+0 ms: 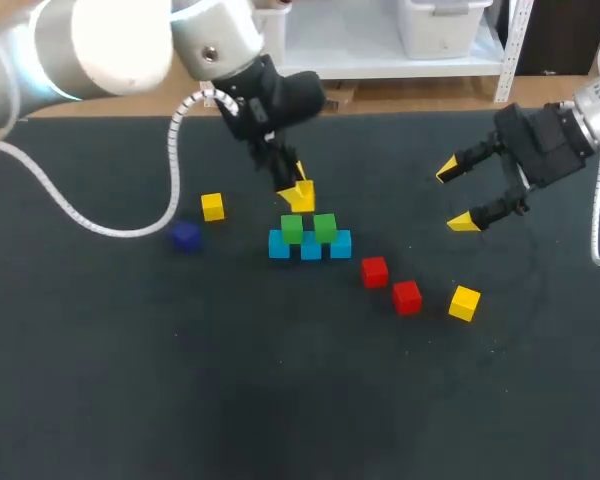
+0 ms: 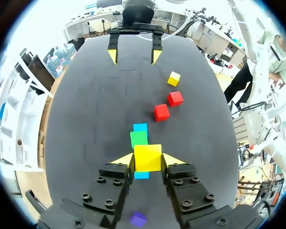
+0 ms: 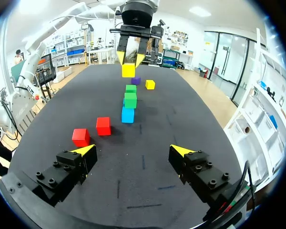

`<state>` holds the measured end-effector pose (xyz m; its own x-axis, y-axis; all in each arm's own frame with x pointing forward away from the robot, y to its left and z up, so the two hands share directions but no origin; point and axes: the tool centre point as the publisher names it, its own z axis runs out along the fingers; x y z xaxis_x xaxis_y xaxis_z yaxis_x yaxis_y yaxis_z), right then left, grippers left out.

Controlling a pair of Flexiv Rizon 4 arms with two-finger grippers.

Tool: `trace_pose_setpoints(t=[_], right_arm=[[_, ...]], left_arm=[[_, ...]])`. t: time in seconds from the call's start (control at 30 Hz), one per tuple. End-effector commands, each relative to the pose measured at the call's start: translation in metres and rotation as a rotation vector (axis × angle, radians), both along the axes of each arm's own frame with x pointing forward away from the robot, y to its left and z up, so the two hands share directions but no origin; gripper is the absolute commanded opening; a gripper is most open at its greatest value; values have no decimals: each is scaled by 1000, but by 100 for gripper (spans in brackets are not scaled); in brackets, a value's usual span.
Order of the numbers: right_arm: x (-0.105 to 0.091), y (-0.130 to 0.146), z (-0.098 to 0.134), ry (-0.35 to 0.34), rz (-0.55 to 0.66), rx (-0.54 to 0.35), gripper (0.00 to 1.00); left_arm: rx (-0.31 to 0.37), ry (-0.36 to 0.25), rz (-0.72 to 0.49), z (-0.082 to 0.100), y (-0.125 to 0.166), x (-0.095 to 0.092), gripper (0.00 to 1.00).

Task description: Place the blue cubes, place green cubes on the blue cubes, place the yellow cubes on the green cubes, then place the red cubes on the yellow cubes, and place purple cube on the red cubes.

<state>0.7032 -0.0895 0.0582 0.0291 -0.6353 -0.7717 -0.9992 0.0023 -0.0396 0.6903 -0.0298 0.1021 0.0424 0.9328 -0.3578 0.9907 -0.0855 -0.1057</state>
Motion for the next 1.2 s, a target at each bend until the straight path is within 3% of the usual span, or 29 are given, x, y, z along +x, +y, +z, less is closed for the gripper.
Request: trace_pose_setpoints(t=[0.03, 0.63, 1.2], right_arm=[[0, 0, 0, -2, 0, 1, 100], [0, 0, 0, -2, 0, 1, 100], [0, 0, 0, -2, 0, 1, 100]], left_arm=[[9, 15, -14, -6, -10, 6, 0], [24, 24, 27, -21, -9, -2, 0], [40, 34, 35, -31, -7, 3, 0]])
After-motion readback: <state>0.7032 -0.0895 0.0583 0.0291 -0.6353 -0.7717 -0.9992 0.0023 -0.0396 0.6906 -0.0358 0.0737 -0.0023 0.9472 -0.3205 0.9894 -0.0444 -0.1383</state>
